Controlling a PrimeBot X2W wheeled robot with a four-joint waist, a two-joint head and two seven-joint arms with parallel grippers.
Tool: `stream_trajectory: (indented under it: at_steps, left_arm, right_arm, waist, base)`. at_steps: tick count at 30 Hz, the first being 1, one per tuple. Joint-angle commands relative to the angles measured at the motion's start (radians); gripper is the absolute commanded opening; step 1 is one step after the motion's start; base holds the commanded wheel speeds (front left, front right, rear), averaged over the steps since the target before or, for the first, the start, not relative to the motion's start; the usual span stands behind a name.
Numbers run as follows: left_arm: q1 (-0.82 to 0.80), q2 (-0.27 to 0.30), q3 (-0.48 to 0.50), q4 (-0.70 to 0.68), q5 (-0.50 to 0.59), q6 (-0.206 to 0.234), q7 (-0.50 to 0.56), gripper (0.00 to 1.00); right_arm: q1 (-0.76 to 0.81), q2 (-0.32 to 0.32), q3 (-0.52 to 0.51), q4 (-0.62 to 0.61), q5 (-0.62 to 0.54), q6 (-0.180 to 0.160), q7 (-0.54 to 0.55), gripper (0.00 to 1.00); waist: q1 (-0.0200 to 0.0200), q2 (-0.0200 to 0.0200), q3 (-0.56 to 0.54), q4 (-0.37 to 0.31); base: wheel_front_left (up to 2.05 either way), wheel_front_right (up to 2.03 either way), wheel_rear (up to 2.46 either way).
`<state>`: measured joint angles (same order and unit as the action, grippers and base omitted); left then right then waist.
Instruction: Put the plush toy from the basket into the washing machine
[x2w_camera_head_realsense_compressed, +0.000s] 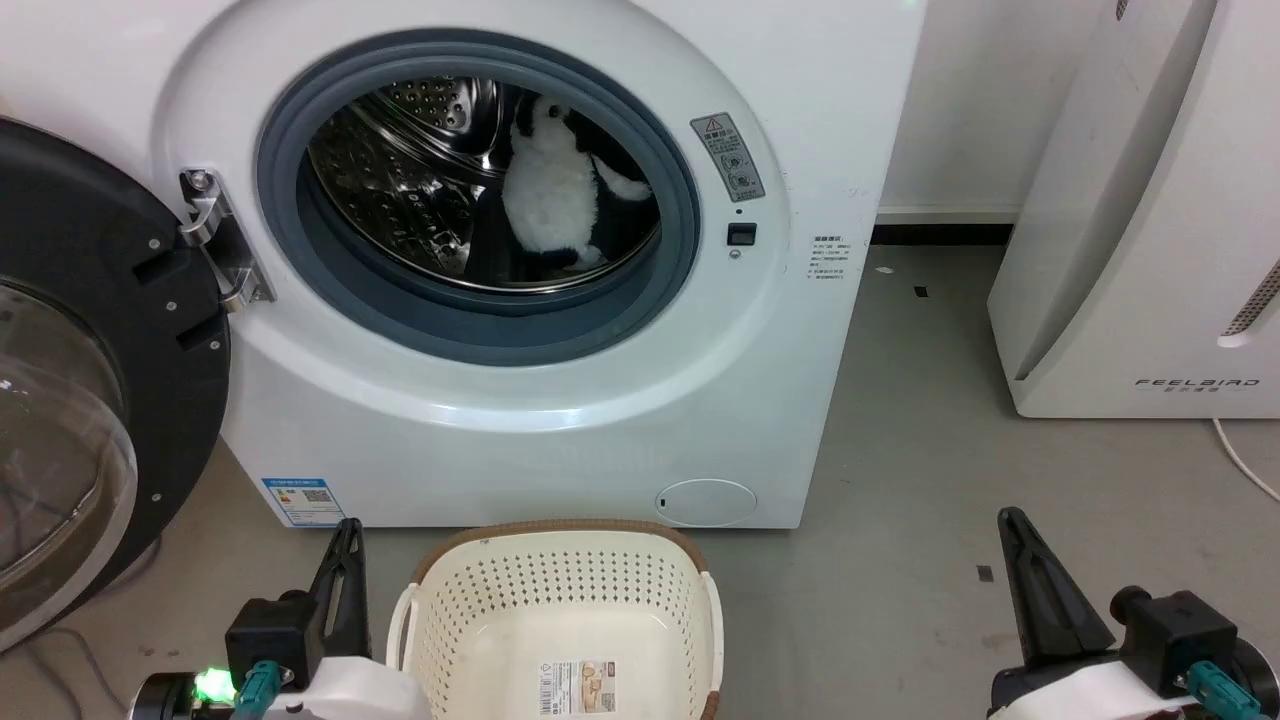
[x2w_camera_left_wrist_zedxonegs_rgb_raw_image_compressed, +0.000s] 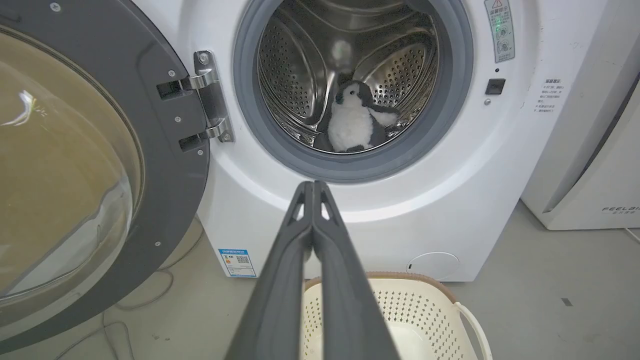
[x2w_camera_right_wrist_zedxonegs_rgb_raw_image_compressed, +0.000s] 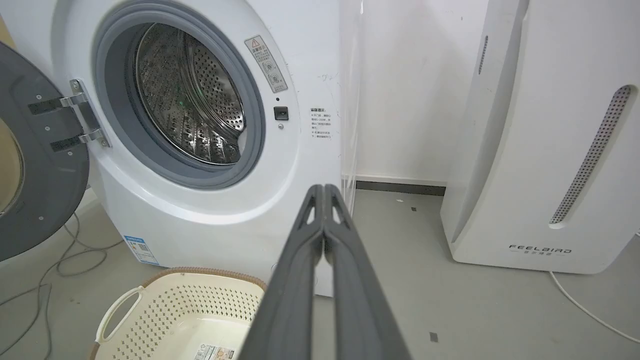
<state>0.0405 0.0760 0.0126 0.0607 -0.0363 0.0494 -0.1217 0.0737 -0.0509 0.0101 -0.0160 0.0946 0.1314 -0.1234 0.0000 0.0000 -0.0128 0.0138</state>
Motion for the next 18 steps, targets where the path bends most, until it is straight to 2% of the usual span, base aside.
stream_trajectory:
  at_steps: [1,18]
  left_arm:
    - [-0.013,-0.002,-0.001,-0.008,0.011,-0.004,0.005,0.0]
    - [-0.021,-0.009,-0.005,-0.024,0.019,-0.018,0.04,0.0]
  right_arm:
    - [-0.017,0.0,-0.002,0.002,-0.008,0.0,0.006,0.0]
    - [-0.034,0.0,-0.004,0.006,-0.034,0.0,0.041,0.0]
  waist:
    - [0.0,0.0,0.0,0.0]
    - [0.0,0.0,0.004,-0.004]
  base:
    - [0.0,0.0,0.0]
    - [0.0,0.0,0.0]
